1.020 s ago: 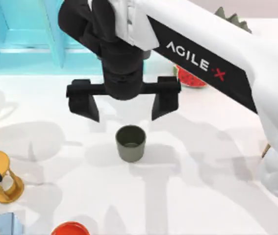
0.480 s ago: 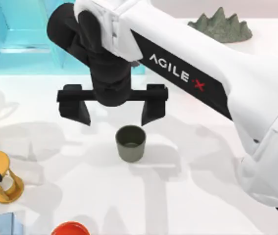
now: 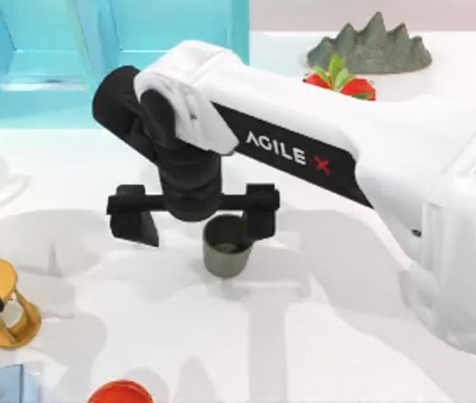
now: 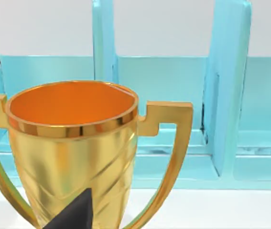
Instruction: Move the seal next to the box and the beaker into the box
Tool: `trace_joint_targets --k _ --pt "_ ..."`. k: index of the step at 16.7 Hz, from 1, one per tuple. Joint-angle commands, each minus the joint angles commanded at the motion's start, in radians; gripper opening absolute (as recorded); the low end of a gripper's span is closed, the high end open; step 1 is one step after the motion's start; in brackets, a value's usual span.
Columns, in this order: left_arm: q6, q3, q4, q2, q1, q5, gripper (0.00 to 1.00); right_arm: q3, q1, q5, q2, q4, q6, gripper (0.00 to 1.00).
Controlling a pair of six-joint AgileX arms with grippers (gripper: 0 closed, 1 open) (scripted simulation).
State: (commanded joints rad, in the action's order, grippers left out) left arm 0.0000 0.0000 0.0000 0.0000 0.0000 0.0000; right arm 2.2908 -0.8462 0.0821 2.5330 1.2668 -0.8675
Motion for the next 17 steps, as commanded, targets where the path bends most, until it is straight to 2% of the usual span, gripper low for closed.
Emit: trace_joint_targets --k 7,17 --pt "0.0 0.0 0.0 0.0 0.0 0.0 1.0 -0.062 0.001 0.0 -0.005 -0.06 0.001 1.0" --pt "0.0 0.0 0.0 0.0 0.0 0.0 1.0 -0.062 0.001 0.0 -0.005 -0.06 0.001 0.25"
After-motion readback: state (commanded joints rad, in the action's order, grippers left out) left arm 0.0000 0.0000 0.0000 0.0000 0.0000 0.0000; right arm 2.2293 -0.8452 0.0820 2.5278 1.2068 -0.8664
